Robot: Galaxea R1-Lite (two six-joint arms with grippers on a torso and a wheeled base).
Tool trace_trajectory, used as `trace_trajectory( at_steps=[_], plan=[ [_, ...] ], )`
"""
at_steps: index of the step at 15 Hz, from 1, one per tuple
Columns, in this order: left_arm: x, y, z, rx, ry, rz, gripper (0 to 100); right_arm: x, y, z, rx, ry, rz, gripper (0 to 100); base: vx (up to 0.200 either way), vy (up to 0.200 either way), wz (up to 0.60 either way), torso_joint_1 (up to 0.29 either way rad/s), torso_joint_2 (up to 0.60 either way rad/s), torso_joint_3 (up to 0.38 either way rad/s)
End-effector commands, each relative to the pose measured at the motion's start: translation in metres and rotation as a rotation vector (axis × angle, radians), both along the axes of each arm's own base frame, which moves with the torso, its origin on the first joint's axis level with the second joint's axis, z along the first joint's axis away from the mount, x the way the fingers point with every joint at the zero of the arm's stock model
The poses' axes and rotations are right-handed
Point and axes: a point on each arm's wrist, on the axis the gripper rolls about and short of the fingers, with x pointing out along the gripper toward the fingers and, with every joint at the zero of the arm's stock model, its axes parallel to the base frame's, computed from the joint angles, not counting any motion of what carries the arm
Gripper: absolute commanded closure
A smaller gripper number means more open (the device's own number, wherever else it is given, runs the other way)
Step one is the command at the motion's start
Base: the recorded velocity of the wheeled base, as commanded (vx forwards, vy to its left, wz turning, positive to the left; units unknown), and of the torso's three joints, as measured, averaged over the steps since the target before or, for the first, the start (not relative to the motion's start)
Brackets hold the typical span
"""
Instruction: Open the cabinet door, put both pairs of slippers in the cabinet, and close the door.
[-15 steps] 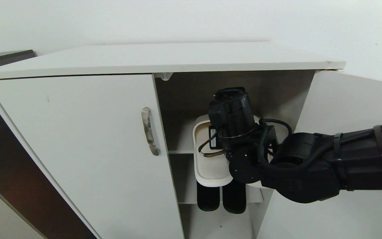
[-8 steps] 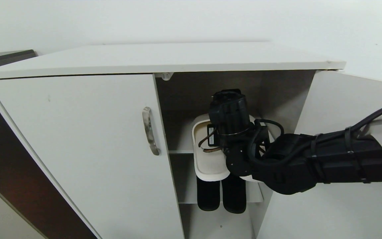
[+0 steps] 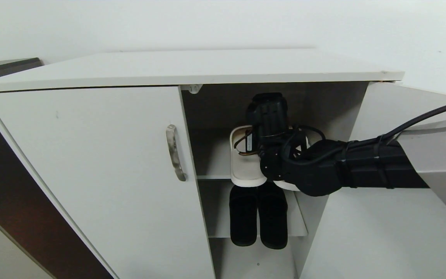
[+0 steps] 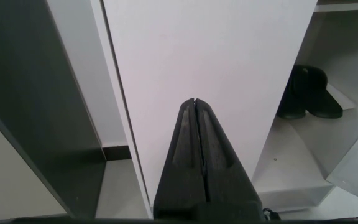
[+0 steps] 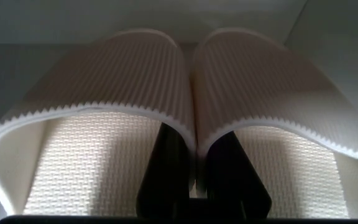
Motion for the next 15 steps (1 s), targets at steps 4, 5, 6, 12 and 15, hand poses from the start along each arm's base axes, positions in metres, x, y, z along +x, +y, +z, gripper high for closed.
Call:
trace_trajectory(
  at_steps=[4,5,6,12,15],
  plan=[
    [0.000,0.000,0.000,0.000,0.000,0.000,100,0.011,0.005,-0.007,-0.016,0.016,-0.009,100,0.000,0.000,0.00,0.000,0.00,0.000],
    [0.000,0.000,0.000,0.000,0.000,0.000,100,0.012,0.005,-0.009,-0.019,0.019,-0.011,100,0.000,0.000,0.00,0.000,0.00,0.000],
    [0.000,0.000,0.000,0.000,0.000,0.000,100,0.013,0.006,-0.012,-0.024,0.024,-0.008,100,0.000,0.000,0.00,0.000,0.00,0.000],
    [0.000,0.000,0.000,0.000,0.000,0.000,100,0.013,0.007,-0.015,-0.026,0.028,-0.008,100,0.000,0.000,0.00,0.000,0.00,0.000],
    [0.000,0.000,0.000,-0.002,0.000,0.000,100,0.009,0.007,-0.015,-0.027,0.031,-0.005,0,0.000,0.000,0.00,0.000,0.00,0.000]
  ],
)
